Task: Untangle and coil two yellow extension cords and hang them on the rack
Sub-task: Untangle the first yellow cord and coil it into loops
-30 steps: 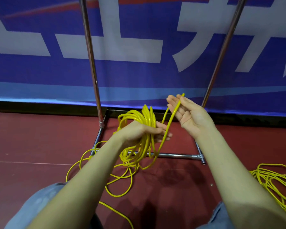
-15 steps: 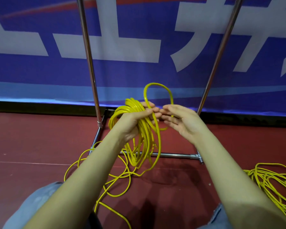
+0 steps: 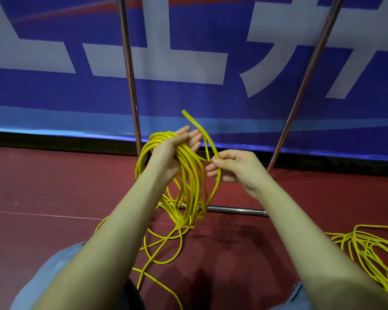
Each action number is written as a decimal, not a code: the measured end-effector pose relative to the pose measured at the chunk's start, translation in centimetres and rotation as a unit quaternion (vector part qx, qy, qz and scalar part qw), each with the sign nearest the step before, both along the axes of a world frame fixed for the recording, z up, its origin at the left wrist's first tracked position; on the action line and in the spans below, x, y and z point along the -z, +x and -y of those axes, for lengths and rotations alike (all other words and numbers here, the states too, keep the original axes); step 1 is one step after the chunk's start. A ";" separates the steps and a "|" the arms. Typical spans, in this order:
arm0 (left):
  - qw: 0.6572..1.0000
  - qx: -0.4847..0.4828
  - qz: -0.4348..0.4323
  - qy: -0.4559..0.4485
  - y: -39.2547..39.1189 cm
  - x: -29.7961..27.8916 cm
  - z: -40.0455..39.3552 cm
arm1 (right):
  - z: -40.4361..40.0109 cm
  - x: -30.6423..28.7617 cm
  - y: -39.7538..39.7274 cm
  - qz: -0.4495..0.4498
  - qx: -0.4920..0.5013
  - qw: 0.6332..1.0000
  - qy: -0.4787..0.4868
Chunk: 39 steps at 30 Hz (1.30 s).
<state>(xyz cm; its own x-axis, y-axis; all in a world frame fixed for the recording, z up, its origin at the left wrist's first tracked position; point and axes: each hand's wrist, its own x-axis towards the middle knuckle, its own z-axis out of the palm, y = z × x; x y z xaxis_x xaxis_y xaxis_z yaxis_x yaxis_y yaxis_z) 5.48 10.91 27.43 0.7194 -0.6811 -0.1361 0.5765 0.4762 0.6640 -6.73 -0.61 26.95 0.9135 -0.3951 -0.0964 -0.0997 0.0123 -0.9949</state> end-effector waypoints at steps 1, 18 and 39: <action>0.999 0.009 0.008 0.030 -0.1 0.2 0.0 | 0.2 -0.3 -0.1 0.018 0.008 1.000 0.024; 0.918 0.300 0.207 0.154 -4.2 1.0 -0.7 | 1.1 -2.3 0.3 0.170 0.053 0.961 0.211; 0.999 0.031 0.003 -0.017 -0.6 0.0 -0.6 | -0.6 1.4 1.8 0.092 0.014 0.985 -0.146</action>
<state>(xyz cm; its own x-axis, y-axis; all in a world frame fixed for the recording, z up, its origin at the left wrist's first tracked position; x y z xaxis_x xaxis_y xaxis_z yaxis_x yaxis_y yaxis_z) 4.88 11.51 27.47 0.6766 -0.7285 -0.1076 0.6011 0.4620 0.6521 -4.98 -0.02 25.50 0.8932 -0.4071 0.1910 0.0783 -0.2774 -0.9576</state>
